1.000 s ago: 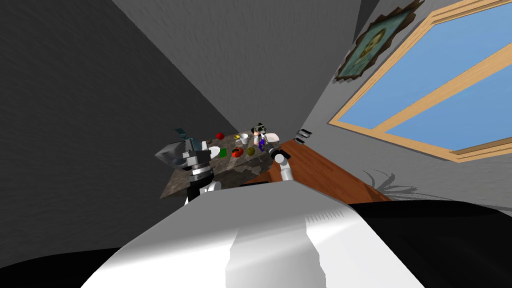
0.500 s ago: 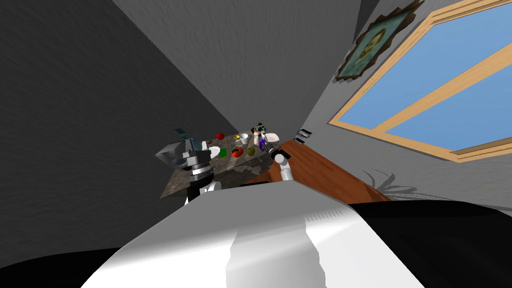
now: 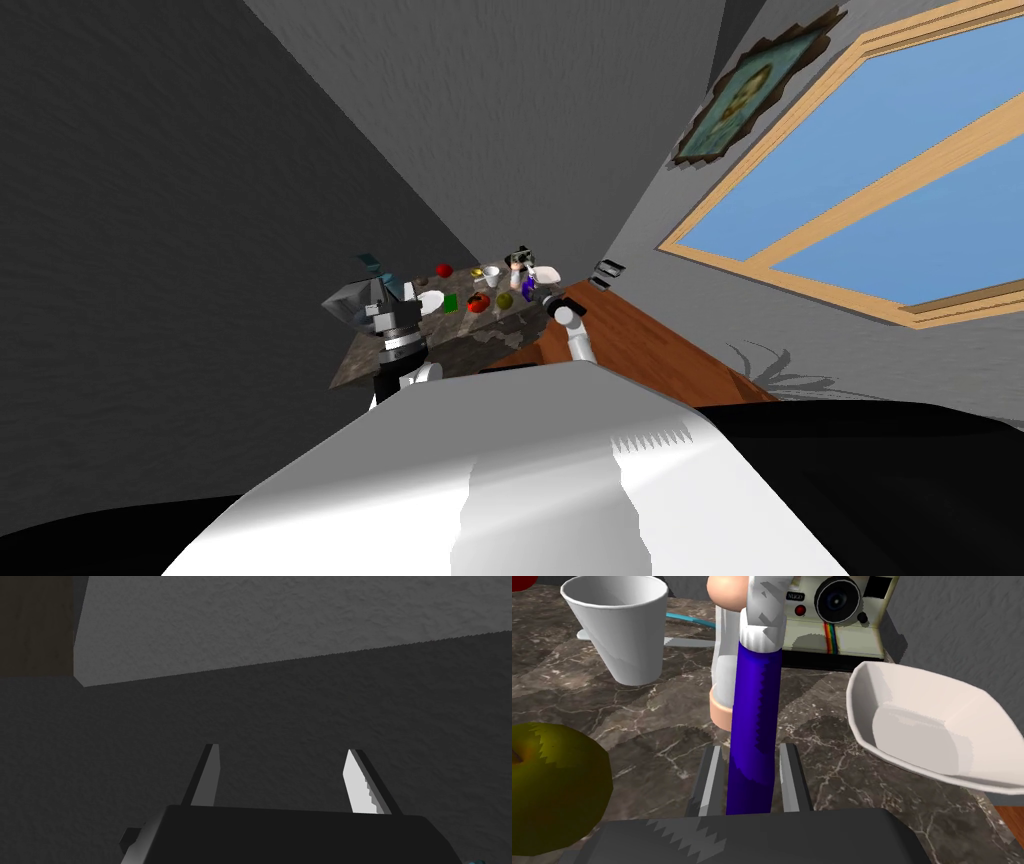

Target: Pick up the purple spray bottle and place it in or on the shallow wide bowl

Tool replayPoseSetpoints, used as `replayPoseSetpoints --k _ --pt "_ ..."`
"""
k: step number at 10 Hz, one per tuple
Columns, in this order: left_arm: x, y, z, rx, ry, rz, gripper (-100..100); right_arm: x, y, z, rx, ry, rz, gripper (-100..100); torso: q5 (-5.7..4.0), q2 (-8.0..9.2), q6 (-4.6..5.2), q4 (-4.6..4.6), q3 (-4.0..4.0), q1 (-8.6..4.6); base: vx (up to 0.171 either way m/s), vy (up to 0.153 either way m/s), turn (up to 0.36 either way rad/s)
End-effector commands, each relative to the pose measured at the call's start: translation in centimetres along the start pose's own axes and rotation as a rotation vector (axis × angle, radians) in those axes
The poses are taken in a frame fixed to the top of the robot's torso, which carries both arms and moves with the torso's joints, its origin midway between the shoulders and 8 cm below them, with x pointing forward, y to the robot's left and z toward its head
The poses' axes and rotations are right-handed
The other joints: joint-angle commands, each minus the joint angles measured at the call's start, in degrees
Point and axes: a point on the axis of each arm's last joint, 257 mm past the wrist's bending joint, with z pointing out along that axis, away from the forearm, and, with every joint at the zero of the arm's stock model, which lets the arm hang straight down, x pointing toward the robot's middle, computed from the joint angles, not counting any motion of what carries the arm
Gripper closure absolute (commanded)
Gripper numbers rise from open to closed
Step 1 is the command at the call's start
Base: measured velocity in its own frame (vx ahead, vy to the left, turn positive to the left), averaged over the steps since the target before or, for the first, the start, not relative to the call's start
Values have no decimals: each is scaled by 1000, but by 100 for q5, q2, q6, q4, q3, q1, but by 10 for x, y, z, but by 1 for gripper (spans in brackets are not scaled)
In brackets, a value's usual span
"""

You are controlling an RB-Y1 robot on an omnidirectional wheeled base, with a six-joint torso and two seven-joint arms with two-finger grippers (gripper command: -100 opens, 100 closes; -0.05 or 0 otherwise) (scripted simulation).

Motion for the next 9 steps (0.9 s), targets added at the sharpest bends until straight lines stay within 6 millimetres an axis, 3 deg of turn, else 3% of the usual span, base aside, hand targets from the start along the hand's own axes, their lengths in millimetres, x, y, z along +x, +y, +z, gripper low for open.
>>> replayPoseSetpoints --k 1,9 --pt "0 0 0 0 0 0 0 -18 17 -4 -8 -46 -23 100 0 0 0 0 0 0 -90 27 -20" --pt "0 0 0 0 0 0 0 -53 85 -7 -75 -143 57 100 -52 -9 92 -104 -56 -189 -93 -41 -27"
